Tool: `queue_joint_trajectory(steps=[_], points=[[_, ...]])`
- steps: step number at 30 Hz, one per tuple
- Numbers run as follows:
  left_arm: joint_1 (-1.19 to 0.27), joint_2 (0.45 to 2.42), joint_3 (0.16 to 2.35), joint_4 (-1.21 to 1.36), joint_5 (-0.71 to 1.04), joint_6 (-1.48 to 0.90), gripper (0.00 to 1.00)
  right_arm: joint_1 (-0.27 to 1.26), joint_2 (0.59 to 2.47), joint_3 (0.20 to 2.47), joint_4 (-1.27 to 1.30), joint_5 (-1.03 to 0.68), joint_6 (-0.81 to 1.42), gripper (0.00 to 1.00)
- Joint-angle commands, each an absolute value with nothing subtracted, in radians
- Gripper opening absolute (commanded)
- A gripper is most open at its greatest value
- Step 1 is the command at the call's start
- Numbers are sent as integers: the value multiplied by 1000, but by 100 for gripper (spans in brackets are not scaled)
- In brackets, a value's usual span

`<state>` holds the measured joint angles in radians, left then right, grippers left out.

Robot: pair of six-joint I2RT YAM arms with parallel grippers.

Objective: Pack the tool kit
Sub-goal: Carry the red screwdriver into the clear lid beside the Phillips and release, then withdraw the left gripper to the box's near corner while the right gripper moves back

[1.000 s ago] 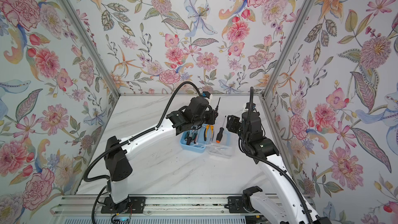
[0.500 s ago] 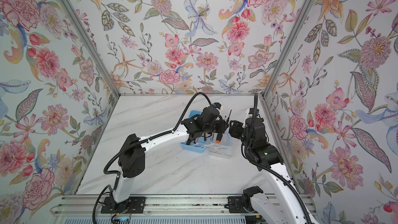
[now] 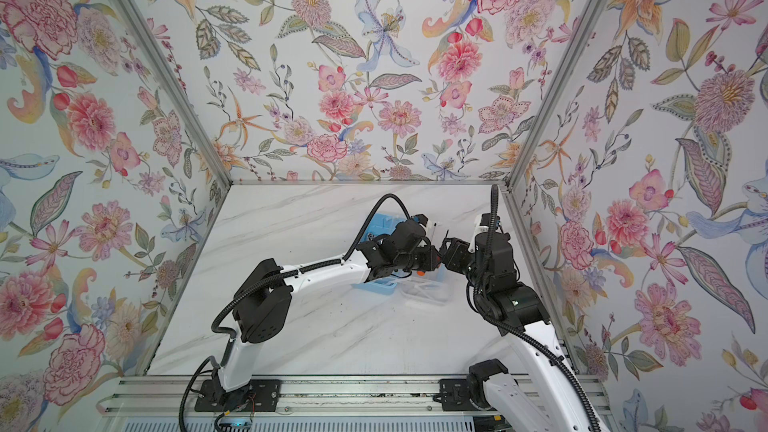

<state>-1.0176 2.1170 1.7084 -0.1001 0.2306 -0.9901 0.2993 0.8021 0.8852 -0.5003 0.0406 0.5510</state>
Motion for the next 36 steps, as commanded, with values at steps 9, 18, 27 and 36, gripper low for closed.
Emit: queue_joint_trajectory(steps=[9, 18, 27, 36], points=[[-1028, 2135, 1690, -66, 258, -1011, 31, 296, 797, 867, -518, 36, 562, 59], [-980, 2016, 1671, -126, 135, -861, 44, 287, 794, 895, -523, 77, 554, 60], [-665, 1828, 1523, -307, -72, -592, 49, 203, 777, 833, -587, 3, 581, 61], [-510, 1992, 1625, -264, -13, -440, 50, 187, 769, 775, -695, -33, 635, 64]])
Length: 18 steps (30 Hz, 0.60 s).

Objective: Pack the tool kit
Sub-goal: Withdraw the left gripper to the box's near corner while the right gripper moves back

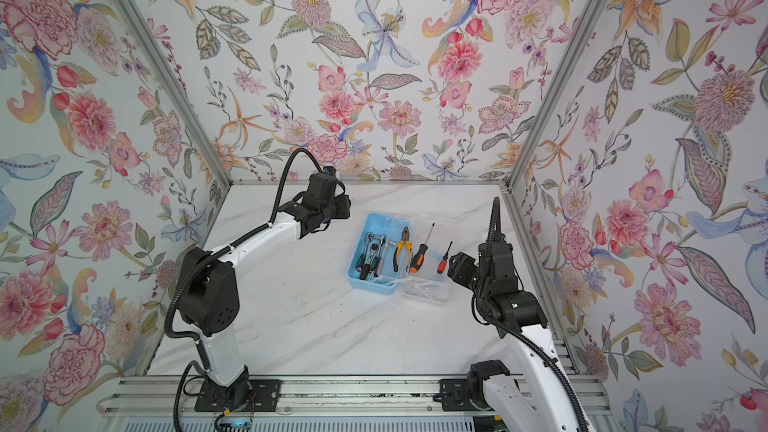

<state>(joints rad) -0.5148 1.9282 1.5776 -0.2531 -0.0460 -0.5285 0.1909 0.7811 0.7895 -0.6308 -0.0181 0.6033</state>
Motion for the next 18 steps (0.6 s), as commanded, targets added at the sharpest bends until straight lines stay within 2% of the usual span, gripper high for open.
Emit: queue_joint_trajectory(steps=[1, 9, 18], points=[[-507, 2011, 1648, -246, 1, -429, 50, 187, 763, 771, -711, -35, 639, 65], [-504, 2215, 1882, -314, 76, -397, 50, 186, 713, 723, -815, -46, 667, 68], [-505, 2215, 1809, -270, 146, -409, 48, 181, 698, 696, -823, -54, 682, 68]])
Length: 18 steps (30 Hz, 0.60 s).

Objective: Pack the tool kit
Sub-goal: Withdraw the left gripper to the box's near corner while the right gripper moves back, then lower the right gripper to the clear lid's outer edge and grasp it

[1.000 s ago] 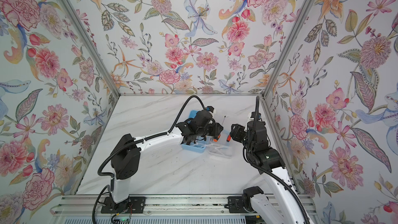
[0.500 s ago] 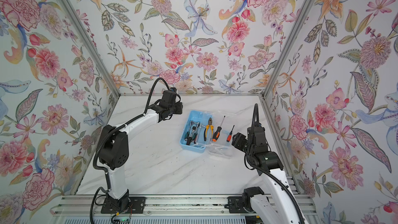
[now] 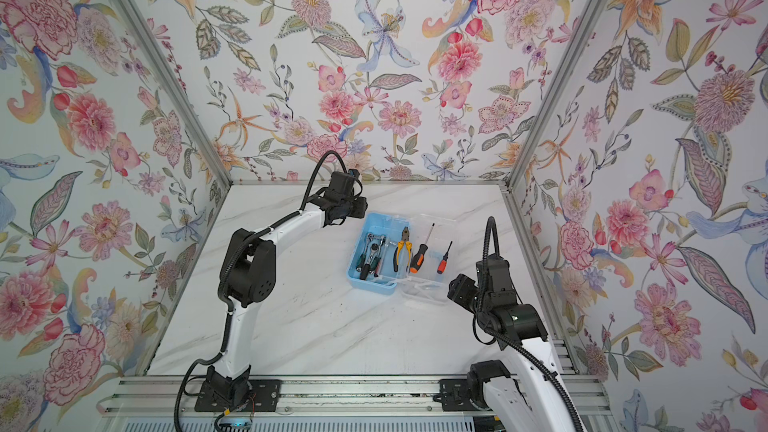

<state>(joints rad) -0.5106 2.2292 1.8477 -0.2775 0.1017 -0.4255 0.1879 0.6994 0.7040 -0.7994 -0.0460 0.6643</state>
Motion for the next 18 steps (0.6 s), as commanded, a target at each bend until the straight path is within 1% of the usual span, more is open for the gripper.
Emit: queue_joint_trajectory(steps=[1, 5, 10, 14, 18], points=[[-506, 2206, 1791, -265, 158, -410, 48, 181, 701, 698, -823, -55, 679, 68], [-509, 2192, 1735, -250, 181, -410, 48, 179, 704, 697, -823, -56, 674, 68], [-508, 2227, 1743, -256, 182, -409, 45, 176, 701, 687, -821, -59, 673, 67], [-508, 2270, 1790, -268, 178, -420, 35, 175, 693, 677, -810, -58, 682, 66], [-508, 2320, 1862, -291, 172, -435, 30, 175, 702, 669, -798, -59, 683, 66]])
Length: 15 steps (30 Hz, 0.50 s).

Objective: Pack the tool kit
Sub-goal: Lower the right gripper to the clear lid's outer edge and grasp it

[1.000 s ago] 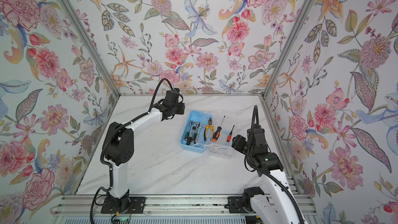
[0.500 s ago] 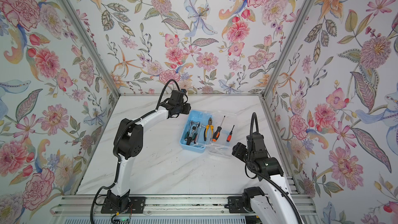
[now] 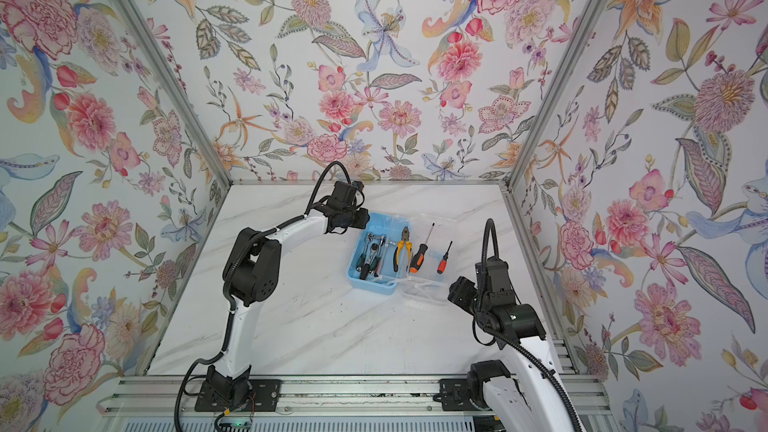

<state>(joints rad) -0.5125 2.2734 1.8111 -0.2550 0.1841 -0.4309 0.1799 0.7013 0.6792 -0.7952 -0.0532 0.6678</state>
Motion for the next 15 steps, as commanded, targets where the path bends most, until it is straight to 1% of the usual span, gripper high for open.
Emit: queue_joint_trajectory(steps=[1, 4, 9, 11, 13, 15], points=[[-508, 2331, 1881, -302, 163, -440, 27, 175, 704, 667, -796, -60, 683, 66], [-507, 2358, 1926, -327, 138, -443, 25, 175, 707, 666, -787, -60, 682, 65], [-509, 2392, 1985, -374, 118, -442, 16, 175, 725, 664, -765, -70, 677, 65], [-509, 2398, 1989, -383, 119, -443, 9, 175, 732, 664, -762, -72, 673, 65], [-511, 2395, 1986, -394, 103, -446, 0, 175, 735, 666, -759, -73, 670, 65], [-510, 2386, 1970, -401, 78, -452, 0, 175, 733, 667, -755, -71, 670, 65]])
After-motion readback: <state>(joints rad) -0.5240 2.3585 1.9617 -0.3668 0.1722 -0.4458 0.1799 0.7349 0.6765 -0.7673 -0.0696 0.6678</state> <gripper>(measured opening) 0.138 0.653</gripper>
